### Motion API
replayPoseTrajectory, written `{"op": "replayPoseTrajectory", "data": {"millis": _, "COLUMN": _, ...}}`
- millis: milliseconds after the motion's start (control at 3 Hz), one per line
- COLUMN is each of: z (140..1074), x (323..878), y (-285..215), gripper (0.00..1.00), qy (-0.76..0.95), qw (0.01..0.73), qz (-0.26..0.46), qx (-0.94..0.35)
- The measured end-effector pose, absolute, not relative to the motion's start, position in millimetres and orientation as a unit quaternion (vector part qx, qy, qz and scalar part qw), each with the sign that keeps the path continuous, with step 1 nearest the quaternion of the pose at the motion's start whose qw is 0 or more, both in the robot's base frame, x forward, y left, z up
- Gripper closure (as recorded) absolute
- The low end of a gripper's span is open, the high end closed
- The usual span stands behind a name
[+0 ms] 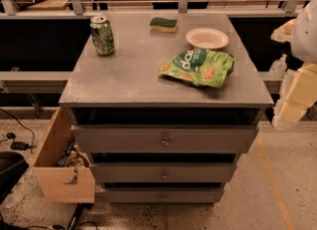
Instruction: Move paper bowl near green can
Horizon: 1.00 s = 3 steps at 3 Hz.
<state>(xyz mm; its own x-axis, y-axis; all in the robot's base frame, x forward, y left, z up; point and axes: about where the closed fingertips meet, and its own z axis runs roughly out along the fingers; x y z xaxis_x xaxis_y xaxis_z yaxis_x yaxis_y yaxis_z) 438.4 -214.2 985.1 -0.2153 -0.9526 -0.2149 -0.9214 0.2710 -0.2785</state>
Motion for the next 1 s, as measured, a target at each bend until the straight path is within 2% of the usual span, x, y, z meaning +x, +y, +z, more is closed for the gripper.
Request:
{"op": "replayPoseTrajectory", "data": {"millis": 333, "z": 985, "x": 438, "y": -214, "gripper": 0.0, "qy": 0.778, "qw": 0.173, "qz": -0.045, "qx": -0.602}}
{"op": "replayPoseTrajectory", "data": {"millis": 1000, "z": 964, "x": 500, "y": -242, "gripper": 0.0, "qy": 0.736, "qw": 0.252, "qz": -0.092, "qx": -0.621}}
